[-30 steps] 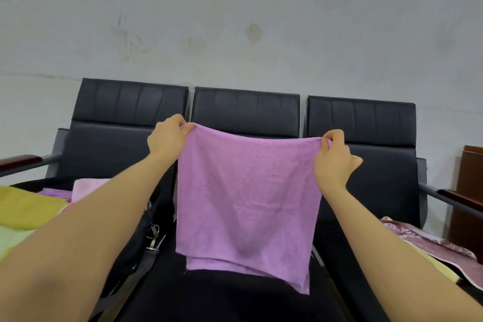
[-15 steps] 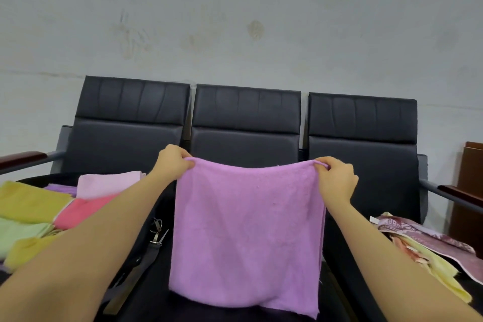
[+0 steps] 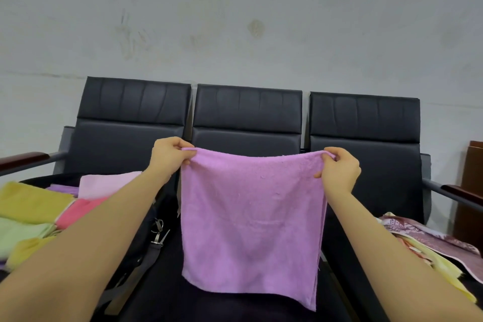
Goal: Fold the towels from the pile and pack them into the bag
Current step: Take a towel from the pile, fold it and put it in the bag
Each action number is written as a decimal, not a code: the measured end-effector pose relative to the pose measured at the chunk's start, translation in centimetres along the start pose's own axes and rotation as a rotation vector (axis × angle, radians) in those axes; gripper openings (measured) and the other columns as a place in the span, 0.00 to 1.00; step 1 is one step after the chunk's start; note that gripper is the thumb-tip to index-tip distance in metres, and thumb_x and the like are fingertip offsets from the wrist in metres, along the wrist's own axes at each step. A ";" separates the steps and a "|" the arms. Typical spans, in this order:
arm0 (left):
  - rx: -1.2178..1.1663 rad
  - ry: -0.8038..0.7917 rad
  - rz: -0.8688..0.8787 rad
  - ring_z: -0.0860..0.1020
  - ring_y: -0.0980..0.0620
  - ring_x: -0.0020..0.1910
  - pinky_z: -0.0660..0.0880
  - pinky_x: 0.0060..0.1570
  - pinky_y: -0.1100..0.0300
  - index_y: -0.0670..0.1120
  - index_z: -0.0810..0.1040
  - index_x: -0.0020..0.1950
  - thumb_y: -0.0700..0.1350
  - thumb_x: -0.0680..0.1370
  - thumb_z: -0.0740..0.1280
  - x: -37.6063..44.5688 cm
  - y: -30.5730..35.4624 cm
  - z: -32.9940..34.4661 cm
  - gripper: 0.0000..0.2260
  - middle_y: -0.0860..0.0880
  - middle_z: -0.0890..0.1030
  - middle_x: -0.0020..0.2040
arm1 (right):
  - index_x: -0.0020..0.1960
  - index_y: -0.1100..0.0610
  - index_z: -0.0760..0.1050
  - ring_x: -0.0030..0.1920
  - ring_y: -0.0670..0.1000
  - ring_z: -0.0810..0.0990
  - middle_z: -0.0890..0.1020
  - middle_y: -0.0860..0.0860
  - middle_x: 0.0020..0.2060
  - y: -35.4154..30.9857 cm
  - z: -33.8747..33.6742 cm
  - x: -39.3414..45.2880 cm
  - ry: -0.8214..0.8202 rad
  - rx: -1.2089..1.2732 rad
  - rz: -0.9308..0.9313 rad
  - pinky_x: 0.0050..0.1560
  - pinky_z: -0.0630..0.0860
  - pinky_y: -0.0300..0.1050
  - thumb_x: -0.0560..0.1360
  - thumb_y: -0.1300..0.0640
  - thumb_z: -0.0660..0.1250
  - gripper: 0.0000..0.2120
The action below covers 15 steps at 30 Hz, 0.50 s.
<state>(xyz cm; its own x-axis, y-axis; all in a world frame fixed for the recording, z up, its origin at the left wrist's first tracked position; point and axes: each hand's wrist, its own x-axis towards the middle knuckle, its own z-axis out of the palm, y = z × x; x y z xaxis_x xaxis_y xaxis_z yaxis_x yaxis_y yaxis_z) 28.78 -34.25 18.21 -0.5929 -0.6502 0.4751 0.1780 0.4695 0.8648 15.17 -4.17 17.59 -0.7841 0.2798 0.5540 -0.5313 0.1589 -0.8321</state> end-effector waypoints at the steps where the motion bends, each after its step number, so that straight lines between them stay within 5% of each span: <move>1: -0.016 0.024 0.006 0.76 0.52 0.29 0.74 0.38 0.59 0.43 0.82 0.40 0.35 0.70 0.73 0.1 0.4 -0.1 0.05 0.45 0.82 0.35 | 0.53 0.58 0.78 0.28 0.49 0.80 0.80 0.51 0.44 -0.5 -0.1 0.1 0.006 0.035 -0.003 0.34 0.79 0.42 0.79 0.63 0.61 0.08; 6: 0.008 0.159 0.093 0.75 0.57 0.20 0.73 0.34 0.63 0.46 0.80 0.44 0.42 0.74 0.71 -0.1 2.1 -0.5 0.01 0.49 0.81 0.34 | 0.50 0.58 0.79 0.40 0.49 0.80 0.80 0.51 0.40 -1.8 -0.4 0.7 0.021 0.124 -0.064 0.48 0.79 0.44 0.78 0.64 0.62 0.07; 15: 0.053 0.145 -0.026 0.82 0.47 0.32 0.79 0.46 0.44 0.46 0.72 0.44 0.45 0.79 0.64 0.4 -3.4 3.3 0.05 0.49 0.77 0.37 | 0.49 0.56 0.73 0.44 0.56 0.79 0.75 0.57 0.52 3.8 2.5 1.1 -0.018 -0.089 0.019 0.49 0.79 0.54 0.81 0.58 0.59 0.05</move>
<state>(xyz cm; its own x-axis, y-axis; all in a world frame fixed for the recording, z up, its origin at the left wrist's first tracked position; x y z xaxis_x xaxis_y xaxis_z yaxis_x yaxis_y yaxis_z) 25.35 -34.11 14.90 -0.4762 -0.7405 0.4742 0.1197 0.4797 0.8692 11.51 -5.67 15.10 -0.7994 0.2669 0.5382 -0.4868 0.2373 -0.8407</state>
